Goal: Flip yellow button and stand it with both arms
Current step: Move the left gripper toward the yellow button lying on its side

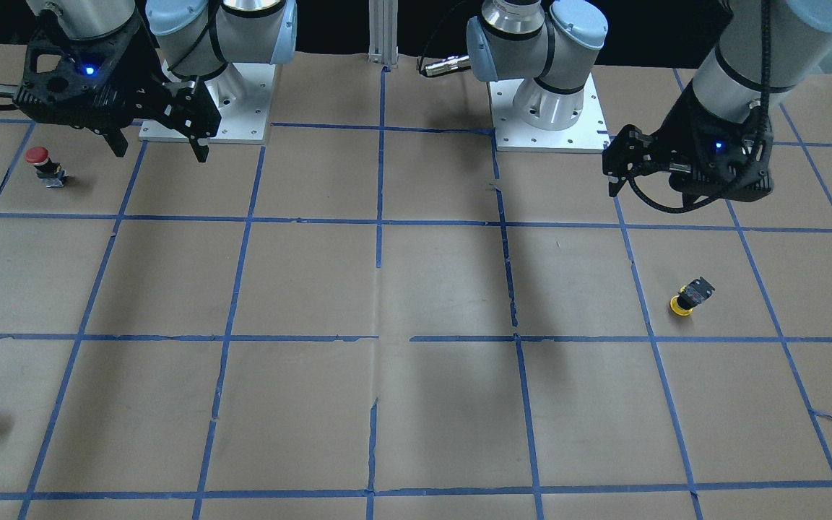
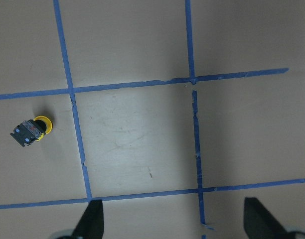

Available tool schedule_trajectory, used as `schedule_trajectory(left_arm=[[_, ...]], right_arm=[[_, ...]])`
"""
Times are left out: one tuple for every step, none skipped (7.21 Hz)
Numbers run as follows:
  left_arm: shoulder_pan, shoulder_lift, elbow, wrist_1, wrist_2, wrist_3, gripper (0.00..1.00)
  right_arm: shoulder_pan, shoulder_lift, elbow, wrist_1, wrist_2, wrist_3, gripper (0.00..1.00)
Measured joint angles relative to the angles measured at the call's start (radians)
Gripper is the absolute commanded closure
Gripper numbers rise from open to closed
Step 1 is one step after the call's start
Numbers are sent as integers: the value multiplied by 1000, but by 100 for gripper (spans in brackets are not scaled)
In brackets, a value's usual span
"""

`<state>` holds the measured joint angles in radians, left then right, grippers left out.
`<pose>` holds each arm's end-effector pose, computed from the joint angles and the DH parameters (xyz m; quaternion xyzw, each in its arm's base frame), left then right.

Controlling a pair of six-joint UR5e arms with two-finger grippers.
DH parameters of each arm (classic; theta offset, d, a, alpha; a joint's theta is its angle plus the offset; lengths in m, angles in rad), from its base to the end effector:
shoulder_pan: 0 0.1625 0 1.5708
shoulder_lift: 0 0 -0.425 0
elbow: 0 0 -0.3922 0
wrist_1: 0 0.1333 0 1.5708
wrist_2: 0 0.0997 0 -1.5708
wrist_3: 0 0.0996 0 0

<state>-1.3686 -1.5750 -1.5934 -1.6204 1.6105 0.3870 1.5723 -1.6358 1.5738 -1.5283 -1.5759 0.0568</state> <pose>-0.0292 -0.5017 0.4701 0.0929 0.9947 0.0423 0.0079 0.1335 -0.4653 0.5133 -0.0277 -0.9996 0.0098 0.0023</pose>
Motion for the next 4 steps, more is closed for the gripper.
schedule_trajectory(left_arm=[[41,-1,-22,23,2,80,1],[74,-1,-52,70,2,136,1],[105,-2,-94,132,3,182,1],[138,-2,-136,188,2,212,1]], right_arm=[[0,2,-3,-1,0,0,0],[0,2,-4,-1,-1,1,0],[-1,1,-3,1,-2,4,0],[-1,-1,0,3,7,38,0]])
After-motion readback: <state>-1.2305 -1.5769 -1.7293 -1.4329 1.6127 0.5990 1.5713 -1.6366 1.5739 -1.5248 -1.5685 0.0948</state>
